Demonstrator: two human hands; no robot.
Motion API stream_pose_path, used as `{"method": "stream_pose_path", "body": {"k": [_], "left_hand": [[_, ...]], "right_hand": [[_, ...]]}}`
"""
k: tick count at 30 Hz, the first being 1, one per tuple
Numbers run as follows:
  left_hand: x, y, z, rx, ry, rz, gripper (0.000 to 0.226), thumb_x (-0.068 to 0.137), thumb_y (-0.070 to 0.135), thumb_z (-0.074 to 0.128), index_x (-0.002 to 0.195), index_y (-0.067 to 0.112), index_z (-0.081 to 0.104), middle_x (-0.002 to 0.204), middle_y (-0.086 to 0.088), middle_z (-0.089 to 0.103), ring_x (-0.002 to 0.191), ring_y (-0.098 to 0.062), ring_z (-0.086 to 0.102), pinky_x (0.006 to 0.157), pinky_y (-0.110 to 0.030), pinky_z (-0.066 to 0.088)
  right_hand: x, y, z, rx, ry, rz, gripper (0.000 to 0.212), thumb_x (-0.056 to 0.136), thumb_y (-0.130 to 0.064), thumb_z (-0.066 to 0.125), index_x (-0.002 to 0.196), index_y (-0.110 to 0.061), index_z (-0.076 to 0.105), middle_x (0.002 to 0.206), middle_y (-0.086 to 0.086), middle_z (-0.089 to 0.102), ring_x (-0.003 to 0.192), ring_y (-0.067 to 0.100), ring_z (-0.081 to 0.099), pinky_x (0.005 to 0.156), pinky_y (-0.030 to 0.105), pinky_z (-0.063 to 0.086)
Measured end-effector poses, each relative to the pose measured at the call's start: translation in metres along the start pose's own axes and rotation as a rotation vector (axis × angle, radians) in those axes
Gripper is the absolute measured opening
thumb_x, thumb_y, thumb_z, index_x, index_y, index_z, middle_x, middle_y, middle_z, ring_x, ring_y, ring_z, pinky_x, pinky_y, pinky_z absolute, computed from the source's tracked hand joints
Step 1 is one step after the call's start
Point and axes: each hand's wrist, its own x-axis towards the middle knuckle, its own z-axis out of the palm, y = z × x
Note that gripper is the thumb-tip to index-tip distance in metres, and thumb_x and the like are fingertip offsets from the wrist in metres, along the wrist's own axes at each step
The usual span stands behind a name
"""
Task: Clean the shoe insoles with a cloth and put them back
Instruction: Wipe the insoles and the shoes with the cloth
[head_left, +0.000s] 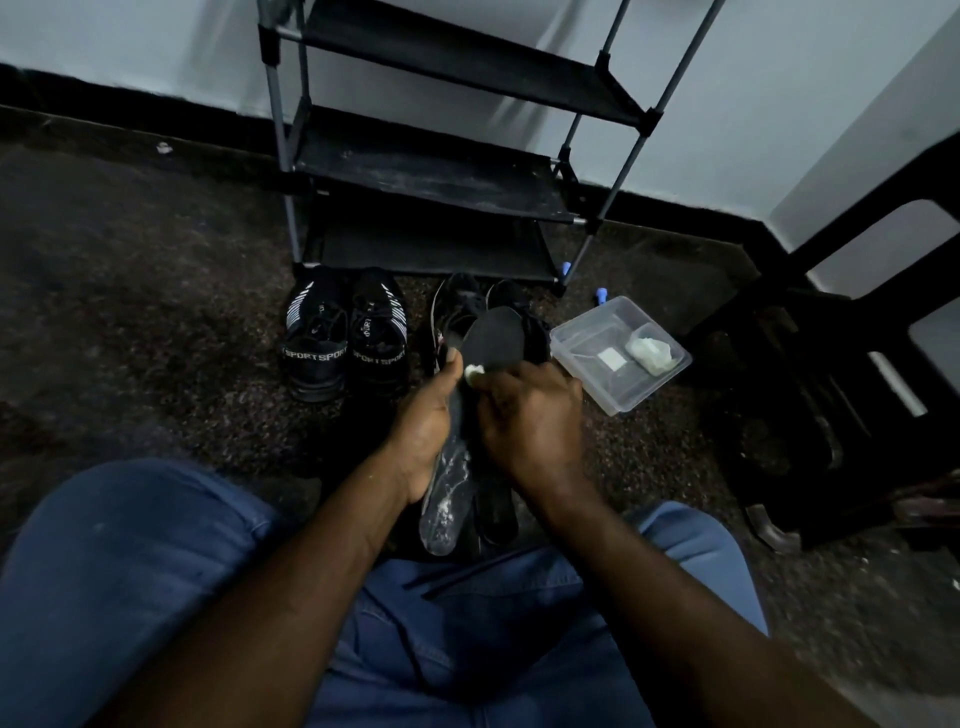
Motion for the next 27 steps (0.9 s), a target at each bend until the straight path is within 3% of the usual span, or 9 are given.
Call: {"method": "stream_pose_path", "body": {"k": [2, 5, 6, 10, 14, 19, 24, 27], "left_hand": [[0.000, 0.002, 0.004, 0.051, 0.027, 0.023, 0.057, 0.104, 0.056, 0.043, 0.129, 0.013, 0.068, 0.123, -0.016, 0.072, 0.110, -0.029, 0.071, 0.088, -0.039, 0.057], [0.004, -0.005, 0.002, 0.054, 0.019, 0.010, 0.059, 0.102, 0.058, 0.047, 0.137, 0.015, 0.064, 0.129, -0.015, 0.069, 0.114, -0.030, 0.068, 0.097, -0.043, 0.052], [0.003, -0.005, 0.003, 0.030, 0.019, -0.004, 0.059, 0.102, 0.058, 0.047, 0.137, 0.014, 0.063, 0.131, -0.017, 0.067, 0.117, -0.032, 0.067, 0.100, -0.044, 0.050], [0.003, -0.002, 0.003, -0.006, 0.044, -0.009, 0.062, 0.103, 0.059, 0.041, 0.128, 0.008, 0.069, 0.127, -0.021, 0.069, 0.117, -0.032, 0.067, 0.102, -0.043, 0.052], [0.002, -0.003, 0.006, 0.002, 0.029, 0.001, 0.059, 0.104, 0.056, 0.040, 0.135, 0.011, 0.064, 0.132, -0.018, 0.067, 0.119, -0.032, 0.065, 0.097, -0.043, 0.055], [0.002, -0.003, 0.004, -0.032, 0.083, 0.016, 0.056, 0.105, 0.052, 0.042, 0.127, 0.008, 0.068, 0.126, -0.020, 0.070, 0.109, -0.027, 0.071, 0.086, -0.034, 0.060], [0.002, -0.001, 0.005, 0.001, 0.023, -0.013, 0.059, 0.101, 0.060, 0.044, 0.126, 0.013, 0.070, 0.117, -0.018, 0.072, 0.088, -0.031, 0.072, 0.068, -0.040, 0.058], [0.003, -0.003, 0.002, 0.007, 0.025, 0.020, 0.059, 0.103, 0.056, 0.041, 0.128, 0.009, 0.067, 0.113, -0.015, 0.074, 0.088, -0.029, 0.074, 0.064, -0.037, 0.060]], "right_hand": [[0.005, 0.009, -0.006, -0.012, 0.000, 0.023, 0.031, 0.090, -0.041, 0.053, 0.109, -0.035, 0.076, 0.097, -0.008, 0.073, 0.095, 0.021, 0.062, 0.083, 0.044, 0.045], [0.016, 0.023, -0.007, 0.089, 0.110, 0.296, 0.023, 0.089, -0.033, 0.066, 0.108, -0.032, 0.078, 0.099, -0.003, 0.075, 0.094, 0.024, 0.064, 0.087, 0.045, 0.049], [0.014, 0.018, -0.005, 0.097, 0.100, 0.291, 0.022, 0.088, -0.030, 0.068, 0.108, -0.030, 0.078, 0.097, -0.002, 0.074, 0.092, 0.025, 0.064, 0.085, 0.045, 0.050], [-0.002, -0.003, 0.001, 0.034, 0.001, -0.026, 0.022, 0.085, -0.034, 0.062, 0.100, -0.029, 0.077, 0.086, -0.004, 0.069, 0.084, 0.024, 0.059, 0.076, 0.038, 0.044], [0.018, 0.015, -0.004, 0.067, 0.073, 0.176, 0.030, 0.086, -0.040, 0.056, 0.105, -0.031, 0.078, 0.093, -0.002, 0.073, 0.088, 0.025, 0.063, 0.080, 0.044, 0.050], [0.002, 0.000, -0.001, 0.065, -0.028, -0.098, 0.030, 0.085, -0.038, 0.052, 0.096, -0.028, 0.078, 0.086, -0.002, 0.070, 0.082, 0.026, 0.060, 0.071, 0.041, 0.048], [0.022, 0.035, -0.013, 0.021, -0.009, 0.035, 0.025, 0.087, -0.040, 0.057, 0.100, -0.034, 0.077, 0.095, -0.011, 0.072, 0.090, 0.020, 0.058, 0.079, 0.043, 0.046], [0.012, 0.035, -0.013, 0.044, -0.084, -0.057, 0.031, 0.084, -0.039, 0.053, 0.099, -0.033, 0.078, 0.098, -0.010, 0.072, 0.090, 0.021, 0.061, 0.078, 0.045, 0.049]]}}
